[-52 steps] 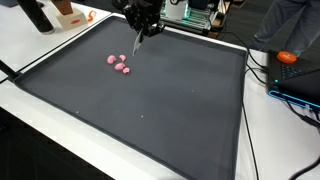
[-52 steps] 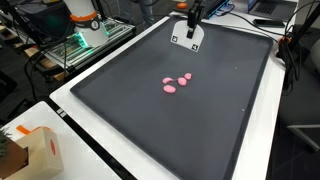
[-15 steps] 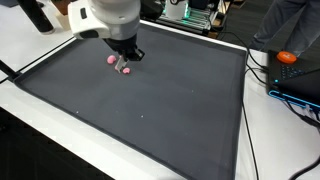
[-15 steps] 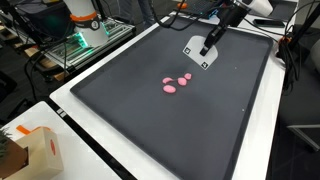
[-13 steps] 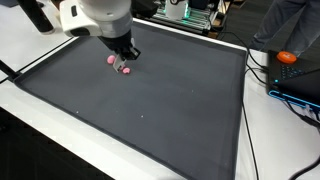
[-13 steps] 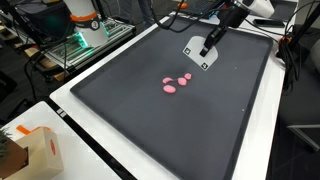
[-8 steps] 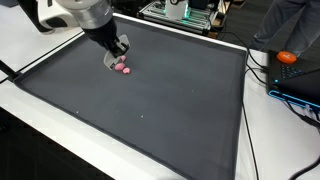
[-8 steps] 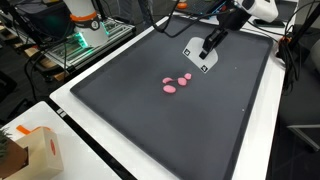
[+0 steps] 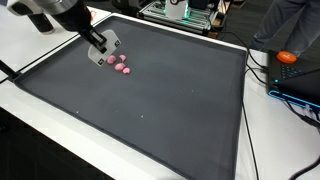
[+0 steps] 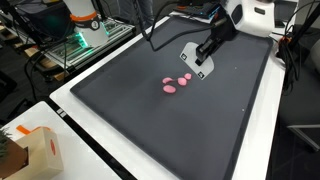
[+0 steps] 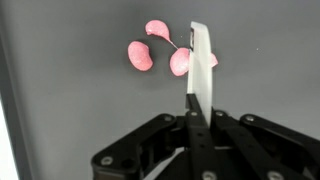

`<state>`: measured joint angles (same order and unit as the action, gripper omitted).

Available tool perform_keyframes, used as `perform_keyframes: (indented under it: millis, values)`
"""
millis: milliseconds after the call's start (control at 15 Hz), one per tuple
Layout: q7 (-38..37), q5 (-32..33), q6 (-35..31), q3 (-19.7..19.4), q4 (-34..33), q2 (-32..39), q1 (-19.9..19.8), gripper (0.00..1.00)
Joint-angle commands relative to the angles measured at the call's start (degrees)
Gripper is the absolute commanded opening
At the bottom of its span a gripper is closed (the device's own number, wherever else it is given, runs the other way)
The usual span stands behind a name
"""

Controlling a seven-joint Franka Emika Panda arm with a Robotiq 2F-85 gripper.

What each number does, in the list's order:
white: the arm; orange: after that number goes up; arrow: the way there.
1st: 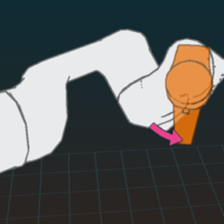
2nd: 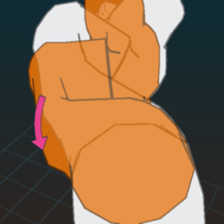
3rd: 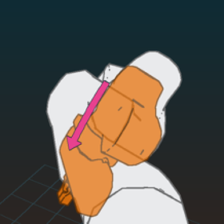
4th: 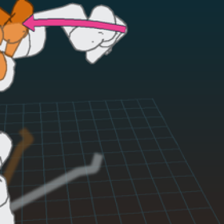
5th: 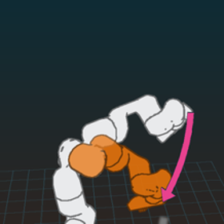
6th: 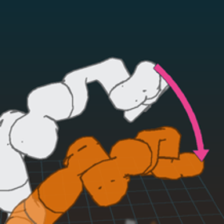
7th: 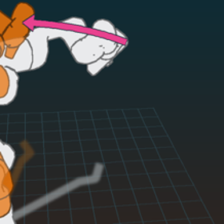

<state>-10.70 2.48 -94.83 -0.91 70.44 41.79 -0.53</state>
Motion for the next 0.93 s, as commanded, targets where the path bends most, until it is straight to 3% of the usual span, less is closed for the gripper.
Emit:
perform_keyframes:
  millis: [0,867]
  values:
    - [3.3,-4.9,-0.4,0.0,1.2,-1.0,-3.7,0.01]
    - [10.1,-17.5,-5.5,-0.8,7.6,-2.9,-13.7,0.01]
